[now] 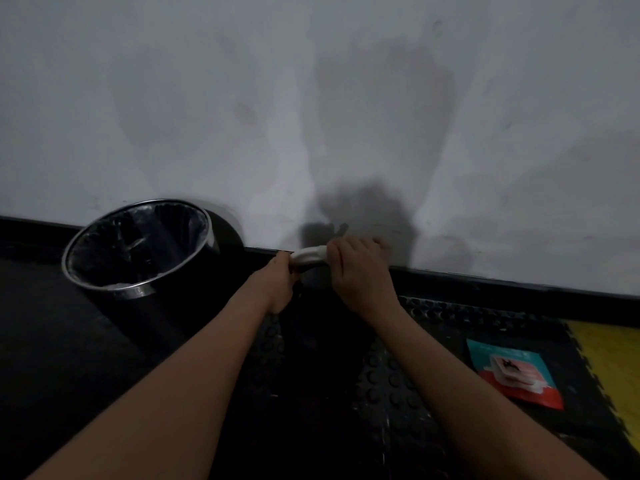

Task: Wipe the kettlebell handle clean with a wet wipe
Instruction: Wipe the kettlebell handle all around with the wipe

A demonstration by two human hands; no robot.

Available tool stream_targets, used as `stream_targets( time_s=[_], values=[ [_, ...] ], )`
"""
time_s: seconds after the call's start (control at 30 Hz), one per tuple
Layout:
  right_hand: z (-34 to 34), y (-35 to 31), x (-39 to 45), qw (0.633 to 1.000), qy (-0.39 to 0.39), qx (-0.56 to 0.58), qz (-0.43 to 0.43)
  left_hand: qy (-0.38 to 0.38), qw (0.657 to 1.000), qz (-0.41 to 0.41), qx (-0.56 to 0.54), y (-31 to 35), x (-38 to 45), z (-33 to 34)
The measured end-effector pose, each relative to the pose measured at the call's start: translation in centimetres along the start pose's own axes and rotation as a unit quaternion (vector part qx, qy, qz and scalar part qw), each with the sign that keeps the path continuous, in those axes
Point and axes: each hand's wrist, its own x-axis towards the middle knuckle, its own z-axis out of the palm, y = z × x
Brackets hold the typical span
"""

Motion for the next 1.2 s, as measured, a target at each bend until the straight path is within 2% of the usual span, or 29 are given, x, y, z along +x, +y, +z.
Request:
stream_targets(
  time_s=[0.1,0.2,0.23,0.27,0.33,0.37,0.43,0.53,0.63,0.7,0.87,1.03,1.2],
  values=[
    [0.3,1.5,-1.8,0.999,0.033,0.018,0.022,0.005,1.000,-0.001,0.002,0.1,-0.1,0.0],
    [0.1,2.3,-2.0,0.995,0.029,0.012,0.090,0.007,1.000,-0.004,0.002,0.2,-0.1,-0.1],
    [-0.2,2.4,-1.3,0.994,-0.002,-0.001,0.106,0.005,1.000,-0.004,0.002,0.2,-0.1,-0.1],
    [-0.7,2.6,-0.2,0.992,-0.065,-0.026,0.104,0.004,1.000,-0.005,0.003,0.2,-0.1,-0.1],
    [-2.1,2.3,2.5,0.967,-0.241,-0.069,0.051,0.004,1.000,-0.007,0.007,0.1,-0.1,-0.1],
    [-2.7,1.8,3.8,0.950,-0.304,-0.070,0.028,0.005,1.000,-0.007,0.009,0.1,-0.1,-0.1],
    [-3.2,0.6,4.9,0.942,-0.330,-0.061,-0.002,0.006,1.000,-0.004,0.010,0.1,-0.1,-0.1],
    [-2.2,-1.4,3.6,0.975,-0.194,-0.083,-0.066,0.007,1.000,0.009,0.006,-0.1,0.0,-0.2],
    [-0.6,-1.6,1.5,0.998,-0.060,-0.029,-0.023,0.008,1.000,0.012,0.007,-0.1,0.0,-0.2],
    [0.3,-0.7,-0.2,1.000,-0.005,-0.023,-0.007,0.011,1.000,0.012,0.006,-0.1,-0.1,-0.2],
    [1.5,1.8,-3.9,0.999,0.033,-0.032,-0.016,0.010,1.000,0.019,0.002,-0.2,0.1,-0.2],
    [2.0,2.1,-3.5,0.990,0.115,-0.062,-0.047,0.009,1.000,0.017,0.007,-0.2,0.1,-0.2],
    [1.1,1.1,-1.5,0.987,0.099,-0.056,-0.110,0.013,1.000,0.017,0.006,-0.5,0.3,-0.2]
  ],
)
